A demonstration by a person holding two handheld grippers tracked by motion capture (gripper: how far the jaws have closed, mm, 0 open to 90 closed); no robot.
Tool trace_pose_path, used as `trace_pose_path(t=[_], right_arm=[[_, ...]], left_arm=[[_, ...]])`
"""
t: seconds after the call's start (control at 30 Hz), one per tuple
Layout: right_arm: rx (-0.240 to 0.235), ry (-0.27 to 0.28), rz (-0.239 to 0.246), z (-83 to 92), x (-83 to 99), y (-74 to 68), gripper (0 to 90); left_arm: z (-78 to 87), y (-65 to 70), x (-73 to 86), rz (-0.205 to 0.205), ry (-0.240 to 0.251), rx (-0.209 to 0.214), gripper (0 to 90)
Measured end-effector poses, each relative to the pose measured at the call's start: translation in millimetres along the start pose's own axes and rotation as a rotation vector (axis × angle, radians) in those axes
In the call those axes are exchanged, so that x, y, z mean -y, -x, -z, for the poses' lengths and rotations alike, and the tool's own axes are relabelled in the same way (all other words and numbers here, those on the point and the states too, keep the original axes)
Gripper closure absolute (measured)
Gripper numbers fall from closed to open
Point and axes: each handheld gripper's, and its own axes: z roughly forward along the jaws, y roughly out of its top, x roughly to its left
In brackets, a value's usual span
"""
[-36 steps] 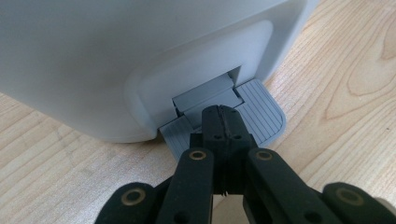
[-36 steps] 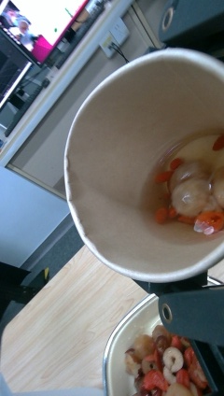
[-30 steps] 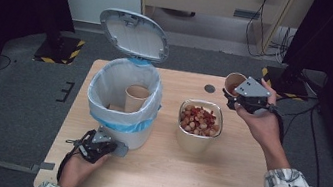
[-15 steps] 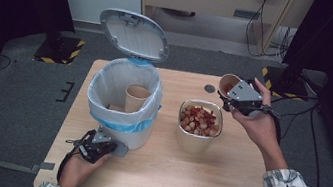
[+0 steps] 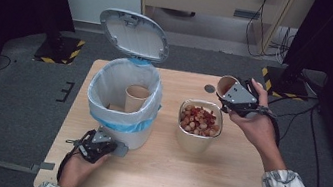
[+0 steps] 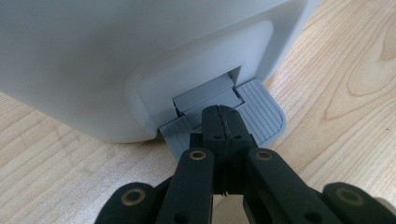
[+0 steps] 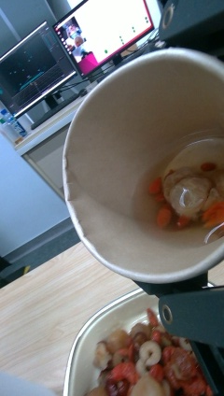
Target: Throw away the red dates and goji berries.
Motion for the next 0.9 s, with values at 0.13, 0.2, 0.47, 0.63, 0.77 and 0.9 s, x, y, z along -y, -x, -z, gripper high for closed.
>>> trace_pose_path(t=[0.13, 0.2, 0.47, 0.63, 0.77, 0.9], right_arm=[[-0.003, -0.001, 0.014, -0.2, -0.7, -2.1, 29.7], [-0.006, 0.004, 0.015, -0.2, -1.0, -3.2, 29.7], [0.001, -0.008, 0.065, -0.4, -3.4, -6.9, 29.7], [0.008, -0.017, 0.117, -1.5, -4.2, -10.2, 29.7], [0.014, -0.027, 0.152, -2.7, -6.2, -12.6, 29.7], [0.019, -0.03, 0.16, -3.9, -8.8, -13.7, 29.7]], left_arm=[[0.0, 0.0, 0.0, 0.0, 0.0, 0.0, 89.8], [0.0, 0.0, 0.0, 0.0, 0.0, 0.0, 89.8], [0.0, 0.0, 0.0, -0.001, 0.0, 0.0, 89.8], [0.0, 0.0, 0.0, 0.0, 0.0, 0.0, 89.8], [0.0, 0.0, 0.0, 0.0, 0.0, 0.0, 89.8], [0.0, -0.1, 0.0, 0.0, 0.001, 0.001, 89.8]])
